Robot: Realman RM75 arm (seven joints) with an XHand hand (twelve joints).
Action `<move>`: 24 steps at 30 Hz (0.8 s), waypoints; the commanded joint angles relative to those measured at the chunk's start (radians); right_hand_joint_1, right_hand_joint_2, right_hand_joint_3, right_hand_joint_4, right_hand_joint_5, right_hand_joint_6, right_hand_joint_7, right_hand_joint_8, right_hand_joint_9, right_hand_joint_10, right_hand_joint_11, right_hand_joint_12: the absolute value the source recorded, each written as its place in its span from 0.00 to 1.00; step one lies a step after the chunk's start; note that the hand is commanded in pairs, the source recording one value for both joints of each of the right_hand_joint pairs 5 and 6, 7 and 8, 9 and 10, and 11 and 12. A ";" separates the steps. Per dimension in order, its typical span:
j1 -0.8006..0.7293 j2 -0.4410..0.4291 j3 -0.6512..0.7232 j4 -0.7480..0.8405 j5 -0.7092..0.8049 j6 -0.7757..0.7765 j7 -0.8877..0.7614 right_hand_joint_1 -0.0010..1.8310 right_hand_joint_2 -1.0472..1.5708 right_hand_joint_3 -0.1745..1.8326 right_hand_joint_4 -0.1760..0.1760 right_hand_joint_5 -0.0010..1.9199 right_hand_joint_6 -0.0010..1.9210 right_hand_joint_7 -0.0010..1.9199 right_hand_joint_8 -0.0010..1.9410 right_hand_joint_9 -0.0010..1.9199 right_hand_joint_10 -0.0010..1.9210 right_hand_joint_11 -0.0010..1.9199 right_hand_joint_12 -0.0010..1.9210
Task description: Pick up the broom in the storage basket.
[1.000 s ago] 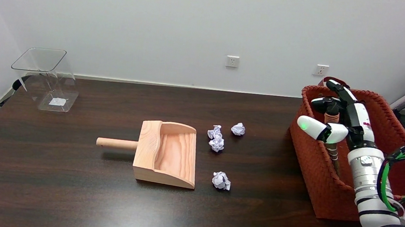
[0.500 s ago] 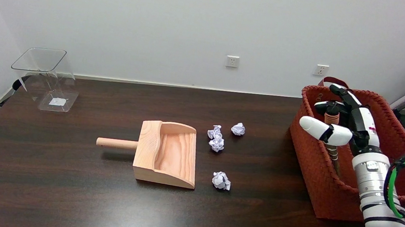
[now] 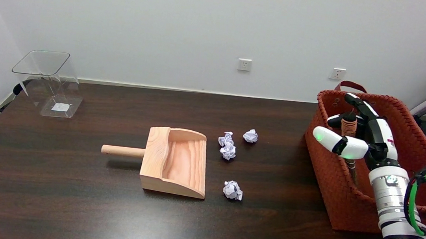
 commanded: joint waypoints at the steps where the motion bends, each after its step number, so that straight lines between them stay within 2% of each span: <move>1: -0.014 -0.001 -0.004 -0.008 -0.002 -0.002 0.053 0.60 0.42 0.47 0.50 0.33 0.33 0.64 0.64 0.64 0.64 0.39 0.39; 4: -0.003 0.003 -0.001 -0.008 -0.001 -0.011 0.053 0.57 0.48 0.45 0.50 0.51 0.51 0.75 0.74 0.76 0.76 0.60 0.60; 6: 0.004 0.007 0.000 -0.008 -0.001 -0.018 0.055 0.57 0.49 0.45 0.50 0.54 0.54 0.76 0.76 0.78 0.78 0.64 0.64; 14: 0.030 0.025 0.001 -0.005 0.001 -0.029 0.056 0.57 0.54 0.45 0.50 0.62 0.62 0.80 0.79 0.81 0.81 0.69 0.69; 17: 0.033 0.026 0.003 -0.003 0.001 -0.031 0.056 0.56 0.57 0.46 0.50 0.71 0.71 0.85 0.84 0.85 0.85 0.73 0.73; 24: 0.035 0.026 0.003 -0.003 0.010 -0.031 0.064 0.55 0.60 0.51 0.50 0.86 0.86 0.91 0.90 0.89 0.89 0.78 0.78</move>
